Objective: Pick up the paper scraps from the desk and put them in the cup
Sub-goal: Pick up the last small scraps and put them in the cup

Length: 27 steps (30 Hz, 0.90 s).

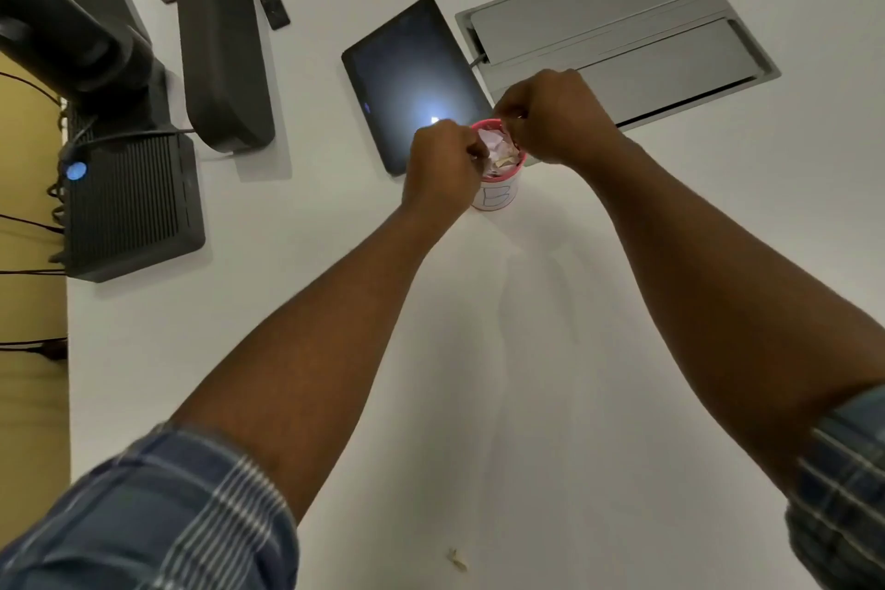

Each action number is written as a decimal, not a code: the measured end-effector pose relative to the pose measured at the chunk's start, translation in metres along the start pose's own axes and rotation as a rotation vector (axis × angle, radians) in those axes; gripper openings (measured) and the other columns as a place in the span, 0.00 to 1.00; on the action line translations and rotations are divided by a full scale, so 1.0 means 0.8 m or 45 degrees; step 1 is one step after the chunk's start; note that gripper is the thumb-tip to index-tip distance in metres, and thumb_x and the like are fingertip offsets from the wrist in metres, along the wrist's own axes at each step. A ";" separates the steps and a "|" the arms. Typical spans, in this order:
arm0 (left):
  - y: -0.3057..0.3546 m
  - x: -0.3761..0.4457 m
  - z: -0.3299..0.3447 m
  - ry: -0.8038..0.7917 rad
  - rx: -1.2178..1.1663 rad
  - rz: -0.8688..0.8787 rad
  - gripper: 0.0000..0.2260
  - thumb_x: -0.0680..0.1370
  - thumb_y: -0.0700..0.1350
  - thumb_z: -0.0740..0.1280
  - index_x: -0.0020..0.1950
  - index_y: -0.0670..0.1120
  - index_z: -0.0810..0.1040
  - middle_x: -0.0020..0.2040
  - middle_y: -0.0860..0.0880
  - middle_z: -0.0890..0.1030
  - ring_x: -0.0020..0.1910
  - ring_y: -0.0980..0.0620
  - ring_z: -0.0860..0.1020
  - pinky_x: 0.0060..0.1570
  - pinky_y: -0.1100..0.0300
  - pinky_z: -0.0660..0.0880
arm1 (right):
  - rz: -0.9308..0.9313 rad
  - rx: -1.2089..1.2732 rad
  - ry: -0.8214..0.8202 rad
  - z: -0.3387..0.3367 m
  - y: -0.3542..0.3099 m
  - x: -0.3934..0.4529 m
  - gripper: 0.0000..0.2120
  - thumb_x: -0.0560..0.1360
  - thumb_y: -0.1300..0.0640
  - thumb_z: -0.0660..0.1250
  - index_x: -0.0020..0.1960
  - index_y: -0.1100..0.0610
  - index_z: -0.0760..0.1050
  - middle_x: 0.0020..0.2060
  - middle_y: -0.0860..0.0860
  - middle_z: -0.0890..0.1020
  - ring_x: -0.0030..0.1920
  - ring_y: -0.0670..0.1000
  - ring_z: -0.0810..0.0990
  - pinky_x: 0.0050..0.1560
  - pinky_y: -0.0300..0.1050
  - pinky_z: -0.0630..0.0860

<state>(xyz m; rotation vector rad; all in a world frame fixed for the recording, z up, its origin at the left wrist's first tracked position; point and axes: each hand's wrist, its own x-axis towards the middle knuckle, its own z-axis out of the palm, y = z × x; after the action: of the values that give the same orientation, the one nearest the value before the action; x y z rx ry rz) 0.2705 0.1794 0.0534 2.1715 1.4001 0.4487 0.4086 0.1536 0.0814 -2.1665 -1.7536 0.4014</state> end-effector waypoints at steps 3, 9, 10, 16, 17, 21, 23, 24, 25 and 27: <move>0.016 0.022 0.022 -0.068 0.193 0.047 0.12 0.74 0.45 0.71 0.54 0.40 0.79 0.50 0.42 0.81 0.49 0.44 0.80 0.53 0.54 0.77 | 0.136 0.225 0.187 0.001 0.011 -0.029 0.11 0.77 0.60 0.63 0.55 0.60 0.81 0.49 0.56 0.85 0.46 0.53 0.83 0.49 0.38 0.74; 0.021 0.045 0.039 -0.370 0.589 0.124 0.21 0.73 0.46 0.71 0.63 0.39 0.74 0.58 0.41 0.79 0.57 0.42 0.77 0.58 0.54 0.74 | 0.323 0.339 0.408 0.035 0.035 -0.097 0.10 0.76 0.61 0.63 0.51 0.59 0.83 0.45 0.53 0.86 0.43 0.50 0.83 0.47 0.33 0.70; 0.023 0.047 0.037 -0.399 0.629 0.172 0.20 0.73 0.45 0.71 0.62 0.39 0.75 0.58 0.41 0.79 0.57 0.43 0.78 0.57 0.54 0.74 | 0.351 0.356 0.411 0.043 0.037 -0.108 0.10 0.76 0.61 0.63 0.51 0.59 0.83 0.46 0.53 0.86 0.43 0.50 0.83 0.47 0.33 0.70; 0.037 0.054 0.009 -0.490 0.696 0.334 0.12 0.76 0.41 0.66 0.56 0.38 0.79 0.53 0.39 0.81 0.53 0.41 0.78 0.49 0.54 0.73 | 0.297 0.386 0.254 0.093 0.020 -0.188 0.10 0.75 0.63 0.64 0.51 0.60 0.83 0.47 0.54 0.86 0.45 0.53 0.84 0.48 0.37 0.73; 0.036 0.051 0.002 -0.486 0.718 0.361 0.11 0.76 0.41 0.66 0.56 0.38 0.79 0.53 0.39 0.81 0.53 0.40 0.78 0.48 0.53 0.73 | 0.264 0.384 0.224 0.100 0.015 -0.204 0.09 0.75 0.63 0.65 0.50 0.60 0.83 0.46 0.54 0.86 0.44 0.54 0.84 0.47 0.38 0.73; 0.026 0.026 -0.020 -0.326 0.662 0.383 0.13 0.76 0.41 0.67 0.59 0.39 0.79 0.55 0.39 0.81 0.55 0.41 0.77 0.51 0.53 0.74 | 0.162 0.408 -0.023 0.132 -0.016 -0.279 0.08 0.76 0.60 0.67 0.51 0.60 0.82 0.44 0.57 0.85 0.41 0.56 0.83 0.45 0.44 0.75; 0.015 0.000 -0.028 -0.196 0.478 0.318 0.13 0.77 0.43 0.65 0.62 0.43 0.77 0.58 0.42 0.80 0.57 0.45 0.77 0.54 0.56 0.74 | 0.107 0.446 -0.205 0.147 -0.032 -0.320 0.08 0.76 0.60 0.66 0.52 0.60 0.82 0.46 0.57 0.84 0.43 0.57 0.82 0.47 0.47 0.77; 0.007 -0.018 -0.032 -0.125 0.393 0.307 0.14 0.78 0.44 0.64 0.62 0.45 0.77 0.58 0.44 0.80 0.57 0.46 0.77 0.55 0.58 0.74 | 0.076 0.457 -0.295 0.154 -0.040 -0.339 0.09 0.77 0.59 0.66 0.54 0.59 0.82 0.48 0.57 0.83 0.45 0.57 0.82 0.48 0.47 0.77; -0.002 -0.040 -0.036 -0.056 0.317 0.313 0.14 0.78 0.45 0.64 0.62 0.46 0.77 0.58 0.45 0.80 0.57 0.47 0.77 0.55 0.59 0.73 | 0.036 0.452 -0.377 0.161 -0.047 -0.358 0.10 0.77 0.58 0.66 0.56 0.59 0.81 0.50 0.56 0.83 0.47 0.57 0.82 0.50 0.47 0.76; -0.024 -0.091 -0.041 0.051 0.196 0.326 0.14 0.78 0.49 0.63 0.62 0.46 0.77 0.59 0.47 0.80 0.59 0.48 0.77 0.57 0.58 0.72 | -0.068 0.401 -0.503 0.174 -0.059 -0.391 0.13 0.78 0.56 0.64 0.60 0.58 0.78 0.55 0.55 0.80 0.53 0.55 0.80 0.52 0.45 0.74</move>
<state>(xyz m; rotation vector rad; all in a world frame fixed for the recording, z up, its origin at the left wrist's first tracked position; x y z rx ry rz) 0.2085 0.1272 0.0689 2.4941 1.2158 0.4926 0.2451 -0.1333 -0.0211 -1.9038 -1.7850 1.0746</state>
